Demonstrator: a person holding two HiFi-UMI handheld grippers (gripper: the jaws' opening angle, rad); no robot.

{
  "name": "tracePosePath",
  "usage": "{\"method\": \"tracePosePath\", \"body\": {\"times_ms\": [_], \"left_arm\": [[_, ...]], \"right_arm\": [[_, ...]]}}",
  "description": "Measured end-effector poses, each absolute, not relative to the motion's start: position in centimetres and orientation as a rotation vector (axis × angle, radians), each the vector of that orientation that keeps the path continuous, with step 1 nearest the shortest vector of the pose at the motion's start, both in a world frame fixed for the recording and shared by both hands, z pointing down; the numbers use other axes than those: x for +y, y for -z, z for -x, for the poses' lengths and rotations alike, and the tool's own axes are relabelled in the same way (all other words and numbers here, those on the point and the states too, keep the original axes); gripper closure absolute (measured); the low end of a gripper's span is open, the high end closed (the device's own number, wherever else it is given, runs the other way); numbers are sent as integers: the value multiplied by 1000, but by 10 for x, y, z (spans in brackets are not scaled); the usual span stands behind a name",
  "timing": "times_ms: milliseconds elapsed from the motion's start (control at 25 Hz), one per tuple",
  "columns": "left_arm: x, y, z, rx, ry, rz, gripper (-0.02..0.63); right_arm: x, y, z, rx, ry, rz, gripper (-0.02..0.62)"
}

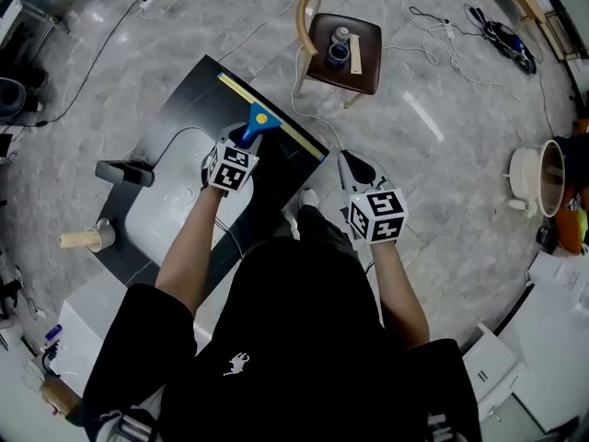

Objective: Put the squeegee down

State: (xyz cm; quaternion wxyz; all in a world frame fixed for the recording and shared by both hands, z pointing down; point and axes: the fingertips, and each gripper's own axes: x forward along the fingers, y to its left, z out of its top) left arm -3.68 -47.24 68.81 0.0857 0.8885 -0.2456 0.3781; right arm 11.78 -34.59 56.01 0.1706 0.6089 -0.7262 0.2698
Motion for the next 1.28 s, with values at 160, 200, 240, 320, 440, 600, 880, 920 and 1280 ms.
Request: {"method": "tracePosePath", "body": {"times_ms": [160, 200, 240, 320, 440, 600, 880, 920, 1280], "left_arm": [[-475, -699, 34, -715, -1144, -2623, 477], [-475, -700, 33, -710, -1148, -2618, 477], [-475, -702, 33, -706, -1150, -2615, 477], [-478, -705, 32, -703, -1150, -2607, 477], [-481, -711, 30, -699, -1151, -2598, 477], [-485, -717, 25, -689, -1161, -2589, 477], [-485, -726, 23, -676, -1189, -2573, 477], [-485, -727, 23, -674, -1194, -2571, 477], [-489, -731, 23, -679, -1200, -2569, 477]], "right_arm": [[-350, -567, -119, -2045, -775, -1709, 594], [-351, -568, -119, -2043, -776, -1701, 594], [-352, -569, -119, -2041, -777, -1694, 594], [-353, -573, -120, -2034, -783, -1686, 594], [-354, -579, -124, -2017, -798, -1682, 594], [-358, -584, -128, -2002, -814, -1687, 594], [-363, -587, -126, -2009, -832, -1677, 594], [-363, -587, -126, -2008, -834, -1678, 594], [-360, -592, -127, -1993, -852, -1686, 594]]}}
